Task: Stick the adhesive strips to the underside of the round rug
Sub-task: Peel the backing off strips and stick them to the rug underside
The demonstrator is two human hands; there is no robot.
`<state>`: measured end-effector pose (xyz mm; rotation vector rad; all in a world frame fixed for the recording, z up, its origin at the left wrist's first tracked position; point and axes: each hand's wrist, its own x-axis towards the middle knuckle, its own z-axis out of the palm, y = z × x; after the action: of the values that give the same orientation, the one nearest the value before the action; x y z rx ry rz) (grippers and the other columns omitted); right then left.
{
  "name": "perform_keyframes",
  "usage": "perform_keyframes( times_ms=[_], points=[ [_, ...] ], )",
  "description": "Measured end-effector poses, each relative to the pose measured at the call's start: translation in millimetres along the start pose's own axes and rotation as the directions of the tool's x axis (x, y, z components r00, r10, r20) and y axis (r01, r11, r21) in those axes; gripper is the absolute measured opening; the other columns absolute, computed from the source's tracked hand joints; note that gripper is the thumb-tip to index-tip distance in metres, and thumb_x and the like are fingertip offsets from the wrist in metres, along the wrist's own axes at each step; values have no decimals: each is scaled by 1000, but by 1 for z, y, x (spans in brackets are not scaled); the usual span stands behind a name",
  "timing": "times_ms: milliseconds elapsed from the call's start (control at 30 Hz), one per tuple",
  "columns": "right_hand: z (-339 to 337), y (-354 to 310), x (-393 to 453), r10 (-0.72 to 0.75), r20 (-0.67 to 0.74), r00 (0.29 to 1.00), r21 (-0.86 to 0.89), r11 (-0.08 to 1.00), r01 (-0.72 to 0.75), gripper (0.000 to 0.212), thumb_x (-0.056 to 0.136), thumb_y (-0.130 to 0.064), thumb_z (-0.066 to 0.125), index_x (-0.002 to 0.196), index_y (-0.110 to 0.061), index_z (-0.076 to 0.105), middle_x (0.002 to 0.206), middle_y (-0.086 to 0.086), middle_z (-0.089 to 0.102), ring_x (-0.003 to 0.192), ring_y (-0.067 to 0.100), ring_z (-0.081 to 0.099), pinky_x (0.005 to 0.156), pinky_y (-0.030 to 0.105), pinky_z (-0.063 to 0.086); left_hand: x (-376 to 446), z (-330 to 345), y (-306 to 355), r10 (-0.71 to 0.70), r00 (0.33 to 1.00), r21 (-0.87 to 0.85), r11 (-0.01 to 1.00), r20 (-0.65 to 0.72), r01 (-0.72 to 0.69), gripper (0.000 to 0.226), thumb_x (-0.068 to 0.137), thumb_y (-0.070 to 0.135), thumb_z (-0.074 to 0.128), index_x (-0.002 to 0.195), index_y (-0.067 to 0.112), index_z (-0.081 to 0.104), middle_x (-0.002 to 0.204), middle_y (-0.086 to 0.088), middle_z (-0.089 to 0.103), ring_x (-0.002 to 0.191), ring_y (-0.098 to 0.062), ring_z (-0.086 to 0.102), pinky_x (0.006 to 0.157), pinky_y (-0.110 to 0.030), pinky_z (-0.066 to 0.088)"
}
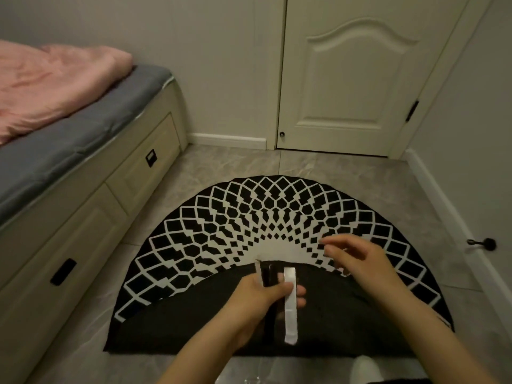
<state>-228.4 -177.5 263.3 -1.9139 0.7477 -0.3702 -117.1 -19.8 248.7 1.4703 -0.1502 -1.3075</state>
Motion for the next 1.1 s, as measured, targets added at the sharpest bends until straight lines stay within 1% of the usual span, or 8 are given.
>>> perform_keyframes(
  times_ms=[167, 267, 367, 567, 667, 767, 1033, 1100],
  points=[
    [16, 13, 17, -13, 128, 992, -52, 998, 20, 22, 85, -17, 64, 88, -38, 63, 91, -19, 64, 87, -14, 55, 69, 4, 44, 13, -15, 7, -34, 999, 46, 998, -20, 35, 20, 91, 11, 56, 110, 14, 60, 93, -3, 75, 87, -15, 72, 72, -26, 55],
    [26, 17, 23, -28, 156, 987, -19, 999, 31, 23, 83, -17, 66, 87, -39, 66, 88, -16, 65, 85, -8, 57, 72, 6, 45, 20, -14, 11, -38, 999, 39, 999, 4, 38, 21, 90, 11, 57, 109, 14, 63, 94, -4, 75, 89, -16, 72, 84, -33, 55],
    [31, 20, 28, -39, 169, 985, 5, 999, 39, 24, 81, -17, 68, 86, -40, 67, 87, -17, 65, 84, -1, 59, 71, 10, 47, 28, -11, 10, -66, 998, 33, 997, 1, 66, 20, 89, 10, 58, 107, 13, 65, 93, -4, 75, 88, -16, 72, 85, -34, 55],
    [36, 31, 25, -221, 170, 960, -109, 964, 242, 31, 78, -11, 72, 88, -39, 67, 89, -18, 61, 84, 0, 58, 67, 8, 44, 36, -7, 8, -52, 999, 62, 997, -15, 53, 19, 88, 9, 58, 103, 16, 68, 90, 0, 75, 83, -12, 72, 71, -24, 57],
    [39, 40, 23, -319, 169, 933, -223, 909, 351, 17, 78, -29, 66, 94, -30, 71, 82, -19, 59, 79, -2, 58, 65, 5, 44, 36, -4, 2, -73, 996, 29, 997, -48, 75, 17, 89, 8, 58, 100, 14, 69, 88, -3, 76, 80, -12, 72, 60, -18, 54],
    [41, 40, 22, -351, 176, 920, -250, 888, 387, 25, 78, -37, 56, 95, -27, 72, 86, -19, 59, 77, -3, 58, 65, 9, 47, 35, -2, -1, -77, 995, 8, 997, -70, 77, 16, 89, 7, 58, 98, 15, 68, 87, -4, 75, 79, -13, 72, 59, -17, 55],
    [39, 41, 23, -322, 65, 944, -171, 929, 329, 15, 73, -23, 73, 86, -29, 70, 80, -17, 60, 77, 2, 59, 62, 5, 43, 32, 4, -1, -24, 995, -38, 999, -95, 21, 18, 89, 5, 56, 99, 14, 68, 86, -3, 75, 75, -11, 72, 55, -15, 53],
    [38, 39, 22, -317, 78, 945, -159, 932, 325, 11, 74, -29, 68, 85, -29, 69, 78, -17, 60, 77, -1, 59, 62, 4, 43, 33, 6, -2, -9, 996, -37, 999, -93, 5, 18, 89, 6, 57, 100, 13, 69, 87, -3, 75, 77, -12, 72, 56, -16, 54]
  ],
)
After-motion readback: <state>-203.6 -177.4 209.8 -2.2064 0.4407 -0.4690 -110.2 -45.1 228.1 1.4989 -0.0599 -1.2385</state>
